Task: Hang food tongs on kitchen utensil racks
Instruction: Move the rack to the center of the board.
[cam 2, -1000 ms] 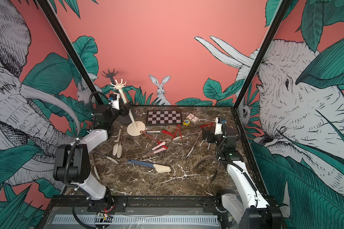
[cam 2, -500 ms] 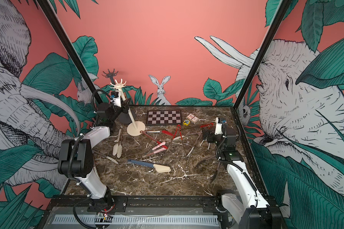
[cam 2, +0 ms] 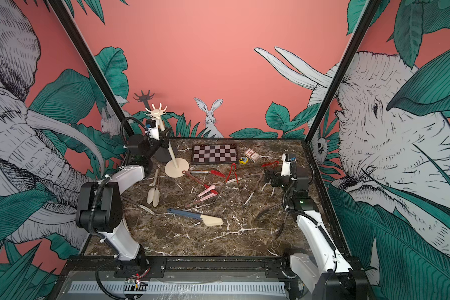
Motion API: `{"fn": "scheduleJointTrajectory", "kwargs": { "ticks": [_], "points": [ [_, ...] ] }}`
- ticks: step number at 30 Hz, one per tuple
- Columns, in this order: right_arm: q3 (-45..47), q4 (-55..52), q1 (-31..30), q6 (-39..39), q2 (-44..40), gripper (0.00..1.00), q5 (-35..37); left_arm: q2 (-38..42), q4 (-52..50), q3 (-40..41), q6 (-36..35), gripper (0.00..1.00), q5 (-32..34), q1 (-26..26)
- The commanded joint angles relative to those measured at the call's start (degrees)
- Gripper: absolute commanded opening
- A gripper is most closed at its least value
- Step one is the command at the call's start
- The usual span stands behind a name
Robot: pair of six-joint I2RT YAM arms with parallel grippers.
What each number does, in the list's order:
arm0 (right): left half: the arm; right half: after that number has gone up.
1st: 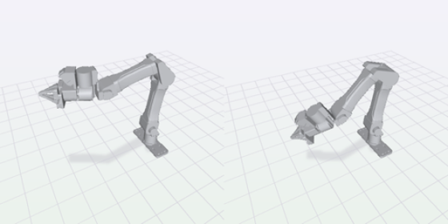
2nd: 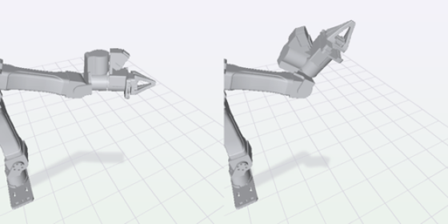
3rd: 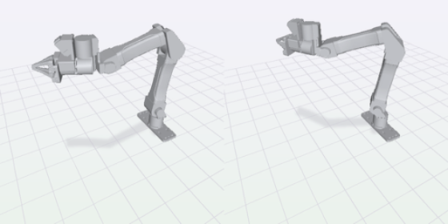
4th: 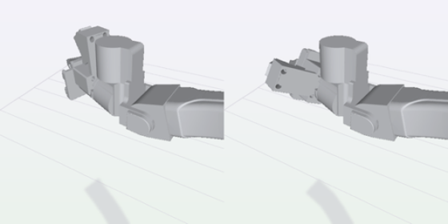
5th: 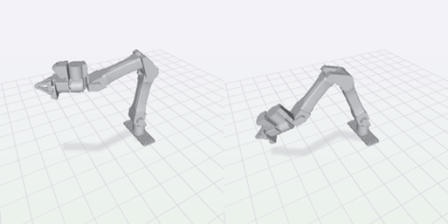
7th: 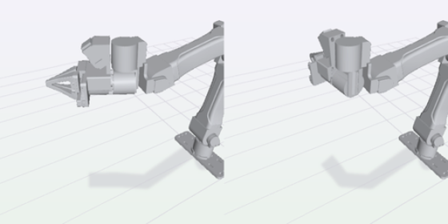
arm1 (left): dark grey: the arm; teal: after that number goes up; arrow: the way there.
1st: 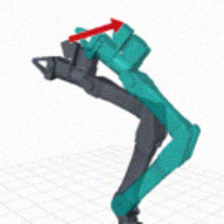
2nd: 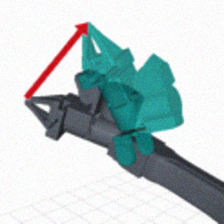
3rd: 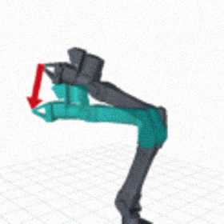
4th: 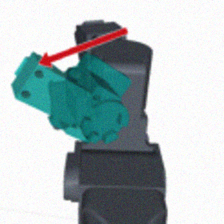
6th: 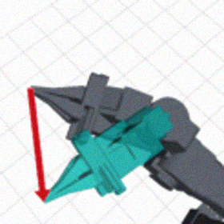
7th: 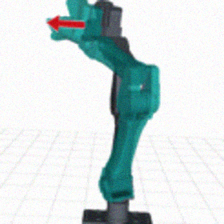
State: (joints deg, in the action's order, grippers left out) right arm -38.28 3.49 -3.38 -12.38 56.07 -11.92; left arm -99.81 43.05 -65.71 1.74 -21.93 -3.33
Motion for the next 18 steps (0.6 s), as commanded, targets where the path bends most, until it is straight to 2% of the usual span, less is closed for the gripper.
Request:
{"fn": "scheduleJointTrajectory", "kwargs": {
  "ticks": [1, 9, 14, 18],
  "points": [
    [-0.7, 0.6, -0.2, 0.6, -1.2, 0.99, 1.2, 3.9, 2.4, -1.3, 1.2, 0.03, -2.5, 0.2],
    [-1.4, 0.7, -0.2, 0.8, -0.7, 0.99, 1.3, 9.5, 0.3, 0.8, 5.9, 0.0, -3.7, -0.4],
    [-1.6, 1.6, -0.2, 0.6, 0.0, 0.99, 0.7, 13.7, -1.7, 3.5, 8.2, 0.0, -3.4, -2.8],
    [-1.9, 2.3, -0.2, 0.1, 0.7, 0.99, -0.1, 17.0, -3.4, 6.6, 7.0, 0.0, -0.9, -6.1]
  ]
}}
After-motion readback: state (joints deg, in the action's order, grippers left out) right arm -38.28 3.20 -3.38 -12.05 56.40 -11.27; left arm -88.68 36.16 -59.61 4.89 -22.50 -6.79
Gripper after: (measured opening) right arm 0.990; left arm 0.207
